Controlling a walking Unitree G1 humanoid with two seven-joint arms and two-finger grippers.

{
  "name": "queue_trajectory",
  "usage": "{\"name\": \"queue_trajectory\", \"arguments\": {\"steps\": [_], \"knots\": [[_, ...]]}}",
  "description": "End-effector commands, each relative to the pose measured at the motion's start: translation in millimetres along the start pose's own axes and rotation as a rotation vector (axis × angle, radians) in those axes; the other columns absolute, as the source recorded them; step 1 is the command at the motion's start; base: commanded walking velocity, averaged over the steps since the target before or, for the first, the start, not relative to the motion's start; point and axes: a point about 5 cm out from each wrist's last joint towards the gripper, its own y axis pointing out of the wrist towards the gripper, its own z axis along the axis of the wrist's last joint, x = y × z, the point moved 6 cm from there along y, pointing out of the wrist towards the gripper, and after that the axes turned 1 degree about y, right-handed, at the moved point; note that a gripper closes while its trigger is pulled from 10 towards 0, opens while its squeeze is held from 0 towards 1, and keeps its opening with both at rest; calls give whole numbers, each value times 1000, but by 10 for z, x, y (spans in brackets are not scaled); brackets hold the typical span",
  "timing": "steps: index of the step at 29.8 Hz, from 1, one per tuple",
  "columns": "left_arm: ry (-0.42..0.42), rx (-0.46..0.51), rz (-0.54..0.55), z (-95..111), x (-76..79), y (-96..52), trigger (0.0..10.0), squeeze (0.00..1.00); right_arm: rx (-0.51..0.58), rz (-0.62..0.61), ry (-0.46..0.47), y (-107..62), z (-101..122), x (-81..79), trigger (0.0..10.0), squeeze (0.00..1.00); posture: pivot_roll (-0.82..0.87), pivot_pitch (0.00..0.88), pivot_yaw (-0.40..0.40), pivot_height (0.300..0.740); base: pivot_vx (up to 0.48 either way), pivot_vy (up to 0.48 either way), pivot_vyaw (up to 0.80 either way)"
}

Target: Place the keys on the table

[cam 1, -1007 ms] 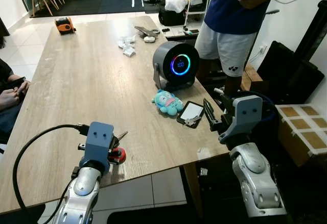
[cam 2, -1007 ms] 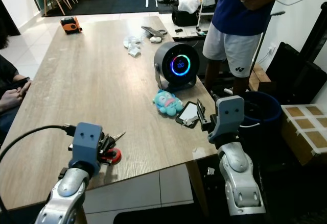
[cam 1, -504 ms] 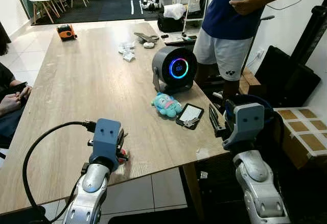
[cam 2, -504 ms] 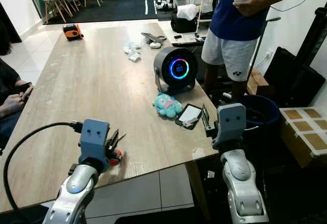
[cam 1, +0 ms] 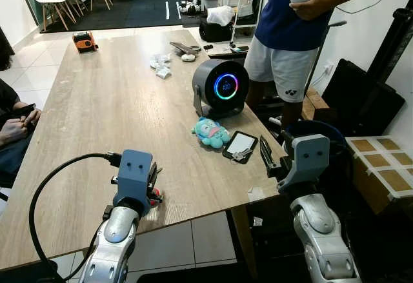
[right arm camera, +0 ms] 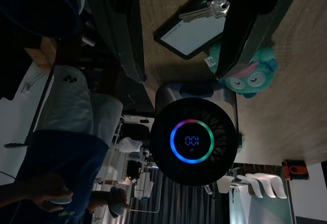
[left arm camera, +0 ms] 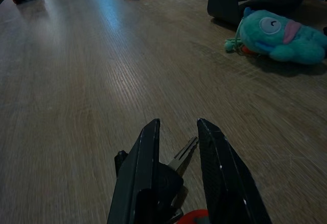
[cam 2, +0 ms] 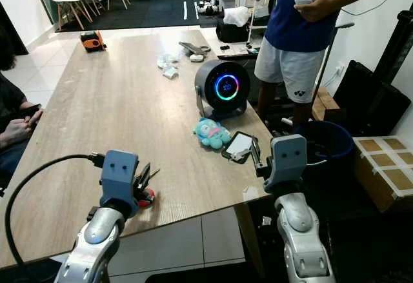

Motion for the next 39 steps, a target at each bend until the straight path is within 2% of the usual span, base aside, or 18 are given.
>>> {"name": "queue_trajectory", "arguments": {"steps": [1,12,31,39], "knots": [[-1,-26,12,-81,-21,-28,10000,0,6,9,11,-21,12,-37,10000,0,37,145,69,740,0,0,0],[9,-24,29,-83,-50,-38,10000,0,10,43,21,1,20,-117,10000,0,47,145,61,740,0,0,0],[21,-28,30,-91,-50,-36,10000,0,2,59,10,15,7,-139,10000,0,49,146,60,740,0,0,0],[25,-31,32,-97,-48,-32,10000,0,-2,76,14,13,-4,-174,10000,0,50,146,60,740,0,0,800]]}}
